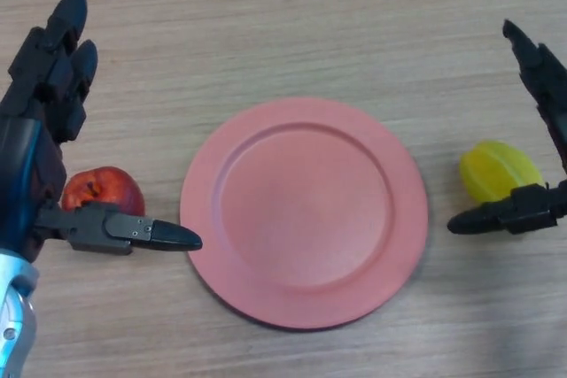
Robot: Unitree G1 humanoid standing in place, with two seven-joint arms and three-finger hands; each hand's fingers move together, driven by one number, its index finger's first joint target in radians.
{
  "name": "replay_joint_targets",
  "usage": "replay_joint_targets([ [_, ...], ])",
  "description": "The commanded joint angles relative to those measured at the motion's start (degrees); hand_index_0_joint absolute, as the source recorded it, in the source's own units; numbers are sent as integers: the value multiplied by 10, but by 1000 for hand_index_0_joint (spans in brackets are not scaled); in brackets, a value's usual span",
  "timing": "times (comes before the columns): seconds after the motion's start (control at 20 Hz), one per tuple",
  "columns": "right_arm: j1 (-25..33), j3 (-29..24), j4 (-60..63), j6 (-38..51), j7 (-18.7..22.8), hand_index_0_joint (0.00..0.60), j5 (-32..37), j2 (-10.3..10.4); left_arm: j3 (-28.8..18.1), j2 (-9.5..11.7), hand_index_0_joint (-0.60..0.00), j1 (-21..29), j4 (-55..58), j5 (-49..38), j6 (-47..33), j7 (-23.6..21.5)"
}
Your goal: Pick up the yellow starfruit and place it on the plate
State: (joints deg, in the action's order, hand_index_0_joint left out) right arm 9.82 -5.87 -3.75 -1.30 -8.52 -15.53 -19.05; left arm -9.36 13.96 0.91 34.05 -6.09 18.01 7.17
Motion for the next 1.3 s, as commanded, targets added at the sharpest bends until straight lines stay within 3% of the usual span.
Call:
replay_joint_targets([
  [0.05, 35, -46, 8, 86, 47, 0, -14, -32, -28, 22, 0, 21, 24, -26, -74, -13],
  [0.35, 77, -36, 147, 138, 79, 0, -32, -51, -38, 27, 0, 26, 23, -32, -80, -10],
  [0.4, 81, -33, 164, 147, 84, 49, -37, -53, -40, 27, 0, 26, 22, -33, -80, -9],
  [0.55, 97, -26, 214, 174, 99, 399, -55, -58, -44, 27, 0, 23, 16, -35, -92, -8],
  [0.6, 114, -18, 270, 200, 114, 549, -77, -63, -51, 28, 0, 21, 10, -38, -103, -7],
  [0.65, 123, -15, 301, 216, 123, 600, -85, -64, -54, 30, 0, 21, 8, -41, -107, -8],
  [0.9, 136, -6, 377, 254, 163, 600, -112, -69, -62, 28, 0, 11, 14, -35, -118, -8],
  [1.1, 137, -4, 331, 251, 186, 600, -153, -74, -66, 29, 0, 7, 22, -34, -108, -8],
  [1.2, 132, -5, 279, 232, 176, 600, -168, -73, -62, 28, 0, 7, 22, -29, -109, -7],
  [1.3, 119, -8, 210, 190, 136, 600, -142, -56, -61, 27, 0, 8, 25, -30, -102, -7],
])
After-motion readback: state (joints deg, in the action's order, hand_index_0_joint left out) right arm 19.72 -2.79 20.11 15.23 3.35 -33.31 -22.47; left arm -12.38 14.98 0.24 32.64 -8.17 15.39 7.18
